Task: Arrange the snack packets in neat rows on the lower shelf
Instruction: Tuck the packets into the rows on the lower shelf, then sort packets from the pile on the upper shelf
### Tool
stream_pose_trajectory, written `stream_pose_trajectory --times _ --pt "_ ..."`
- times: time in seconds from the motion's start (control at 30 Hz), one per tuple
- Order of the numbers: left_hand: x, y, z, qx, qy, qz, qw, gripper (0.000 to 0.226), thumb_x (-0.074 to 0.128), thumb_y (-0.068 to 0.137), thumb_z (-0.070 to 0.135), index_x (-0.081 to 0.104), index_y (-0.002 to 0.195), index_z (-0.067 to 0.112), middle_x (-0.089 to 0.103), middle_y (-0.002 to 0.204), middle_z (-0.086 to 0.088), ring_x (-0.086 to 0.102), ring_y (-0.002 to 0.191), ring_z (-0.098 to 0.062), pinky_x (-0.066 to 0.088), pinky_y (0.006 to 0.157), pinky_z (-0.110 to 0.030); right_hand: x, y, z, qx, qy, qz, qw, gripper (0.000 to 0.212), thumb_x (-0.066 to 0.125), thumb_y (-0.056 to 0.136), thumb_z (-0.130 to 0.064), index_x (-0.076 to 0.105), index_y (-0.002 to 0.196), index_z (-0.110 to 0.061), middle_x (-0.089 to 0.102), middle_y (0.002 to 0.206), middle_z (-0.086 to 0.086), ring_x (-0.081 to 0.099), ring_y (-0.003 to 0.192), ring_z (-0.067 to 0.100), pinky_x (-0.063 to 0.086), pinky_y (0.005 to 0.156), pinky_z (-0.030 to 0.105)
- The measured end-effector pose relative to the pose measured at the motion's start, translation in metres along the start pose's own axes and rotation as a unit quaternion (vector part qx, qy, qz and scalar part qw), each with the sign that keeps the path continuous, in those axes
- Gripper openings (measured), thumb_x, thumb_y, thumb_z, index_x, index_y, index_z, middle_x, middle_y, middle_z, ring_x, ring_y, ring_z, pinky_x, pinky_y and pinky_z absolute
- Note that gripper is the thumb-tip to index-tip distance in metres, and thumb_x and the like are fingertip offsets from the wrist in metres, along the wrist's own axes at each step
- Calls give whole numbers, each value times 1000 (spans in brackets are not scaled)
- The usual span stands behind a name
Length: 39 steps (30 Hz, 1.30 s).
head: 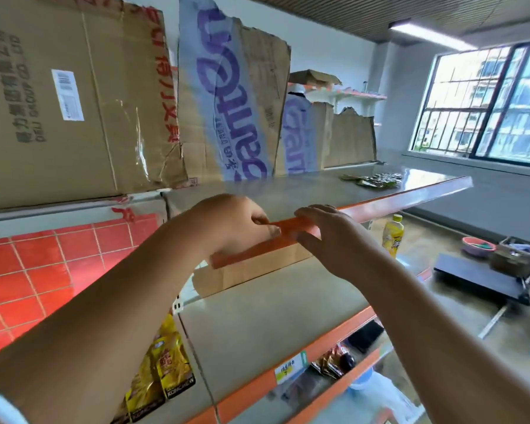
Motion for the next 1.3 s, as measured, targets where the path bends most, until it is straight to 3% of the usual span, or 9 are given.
stream_pose_trajectory --times 0.2,0.27,0.37,0.57,0.73,0.9,1.03,1.2,1.3 --pt "3 66 0 52 4 -85 995 39 55 95 65 64 128 46 66 125 15 62 109 -13 51 102 -40 13 60 46 36 -13 -45 998 33 56 95 -55 68 90 -26 62 86 -4 60 77 17 49 65 32" --pt "3 86 5 72 41 -91 992 41 60 94 63 62 130 45 64 128 14 61 110 -13 52 101 -38 13 78 61 51 -4 -53 997 31 60 92 -56 67 85 -27 61 78 -6 59 67 14 46 55 29" --pt "6 107 15 91 101 -127 983 50 63 90 67 59 135 46 61 130 13 59 114 -13 50 102 -37 19 100 81 51 -10 -73 996 22 68 89 -51 66 83 -29 62 75 -6 57 64 14 45 57 28" --pt "12 132 41 94 146 -208 963 67 66 86 68 47 147 47 54 142 9 53 124 -16 44 97 -31 13 134 134 56 -39 -76 995 24 74 85 -46 71 103 -30 63 96 -9 62 83 14 45 71 26" --pt "16 151 57 54 179 -265 946 84 73 81 65 32 153 55 48 145 10 45 137 -16 33 95 -27 -16 158 230 129 -40 -30 990 24 75 86 -42 71 100 -23 68 96 2 64 91 25 53 82 37" --pt "18 179 72 -3 169 -293 941 66 80 79 58 52 139 50 50 126 16 53 113 -12 52 96 -30 -15 178 309 183 -22 -114 976 36 72 90 -39 66 120 -20 68 102 8 63 83 24 48 69 28" --pt "21 212 84 -88 124 -315 937 26 74 88 51 67 111 43 65 113 16 66 111 -11 61 92 -42 7 191 304 89 -130 -252 955 35 59 97 -39 68 120 -15 64 102 2 60 95 21 49 85 31" --pt "31 261 113 -143 55 -272 950 26 60 103 35 63 128 34 69 122 6 69 110 -18 58 96 -48 14 188 242 -109 -99 -287 946 28 50 99 -24 71 115 -14 70 110 9 67 101 28 54 90 41" --pt "31 283 115 -154 59 -224 961 28 54 104 27 65 128 36 68 116 11 71 104 -14 60 94 -45 21 192 213 -208 -85 -312 923 33 45 103 -15 66 129 -19 66 96 -3 65 86 2 43 69 13"
Point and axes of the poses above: each hand's wrist, its own y-axis towards the middle knuckle, its own x-axis out of the palm, z = x × y, the point moved 9 cm from there along y, towards the middle knuckle
